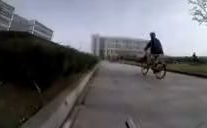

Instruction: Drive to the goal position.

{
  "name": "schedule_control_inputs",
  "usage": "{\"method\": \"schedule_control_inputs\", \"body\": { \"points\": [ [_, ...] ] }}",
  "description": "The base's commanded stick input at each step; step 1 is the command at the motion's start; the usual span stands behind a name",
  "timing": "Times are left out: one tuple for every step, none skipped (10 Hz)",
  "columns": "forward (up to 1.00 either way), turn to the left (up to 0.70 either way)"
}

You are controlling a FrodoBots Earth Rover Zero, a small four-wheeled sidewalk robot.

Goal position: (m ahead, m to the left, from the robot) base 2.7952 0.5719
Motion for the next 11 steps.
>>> {"method": "schedule_control_inputs", "body": {
  "points": [
    [0.45,0.00],
    [0.45,0.00],
    [0.45,-0.02],
    [0.45,-0.17],
    [0.45,-0.22],
    [0.45,-0.25],
    [0.45,-0.06],
    [0.45,-0.03],
    [0.45,-0.06],
    [0.45,-0.16],
    [0.45,-0.24]
  ]
}}
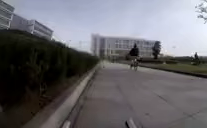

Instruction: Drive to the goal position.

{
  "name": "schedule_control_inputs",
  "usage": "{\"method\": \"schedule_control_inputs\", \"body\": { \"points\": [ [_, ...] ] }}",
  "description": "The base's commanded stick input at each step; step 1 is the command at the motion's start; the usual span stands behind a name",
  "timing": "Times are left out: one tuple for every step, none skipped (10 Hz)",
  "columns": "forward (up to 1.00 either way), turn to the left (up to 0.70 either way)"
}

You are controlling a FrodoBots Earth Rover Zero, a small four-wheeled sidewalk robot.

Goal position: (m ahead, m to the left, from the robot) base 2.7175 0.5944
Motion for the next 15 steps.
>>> {"method": "schedule_control_inputs", "body": {
  "points": [
    [0.45,-0.26],
    [0.45,-0.27],
    [0.45,-0.27],
    [0.45,-0.27],
    [0.45,-0.03],
    [0.45,0.00],
    [0.45,0.00],
    [0.45,0.00],
    [0.45,0.00],
    [0.45,0.00],
    [0.45,0.00],
    [0.45,0.00],
    [0.45,0.00],
    [0.45,0.00],
    [0.45,0.00]
  ]
}}
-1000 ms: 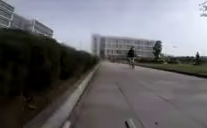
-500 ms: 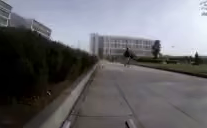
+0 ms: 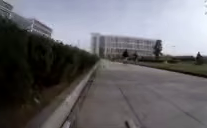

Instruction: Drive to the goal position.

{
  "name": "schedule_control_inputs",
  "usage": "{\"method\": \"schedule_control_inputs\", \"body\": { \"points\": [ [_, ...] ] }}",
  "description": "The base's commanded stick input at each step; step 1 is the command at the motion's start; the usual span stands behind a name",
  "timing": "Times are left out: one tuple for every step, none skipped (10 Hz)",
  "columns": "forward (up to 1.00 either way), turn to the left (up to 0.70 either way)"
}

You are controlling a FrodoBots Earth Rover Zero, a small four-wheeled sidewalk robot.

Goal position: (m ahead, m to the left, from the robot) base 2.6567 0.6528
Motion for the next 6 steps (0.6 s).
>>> {"method": "schedule_control_inputs", "body": {
  "points": [
    [0.45,0.00],
    [0.45,0.00],
    [0.45,0.00],
    [0.45,0.00],
    [0.45,0.00],
    [0.45,0.00]
  ]
}}
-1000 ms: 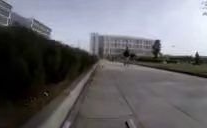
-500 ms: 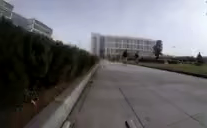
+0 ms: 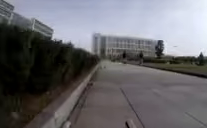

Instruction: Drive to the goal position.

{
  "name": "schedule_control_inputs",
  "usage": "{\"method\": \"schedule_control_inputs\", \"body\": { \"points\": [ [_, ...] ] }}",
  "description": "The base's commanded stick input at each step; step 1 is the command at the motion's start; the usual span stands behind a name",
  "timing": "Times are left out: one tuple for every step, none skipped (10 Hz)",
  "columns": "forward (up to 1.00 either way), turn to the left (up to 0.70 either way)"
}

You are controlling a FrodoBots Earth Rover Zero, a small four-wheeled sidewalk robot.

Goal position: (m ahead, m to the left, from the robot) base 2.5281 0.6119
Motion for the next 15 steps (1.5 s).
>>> {"method": "schedule_control_inputs", "body": {
  "points": [
    [0.45,-0.13],
    [0.45,-0.23],
    [0.45,-0.27],
    [0.45,-0.27],
    [0.45,-0.27],
    [0.45,-0.27],
    [0.45,-0.27],
    [0.45,-0.27],
    [0.45,-0.27],
    [0.45,-0.27],
    [0.45,-0.27],
    [0.45,-0.21],
    [0.45,-0.09],
    [0.45,0.00],
    [0.45,0.00]
  ]
}}
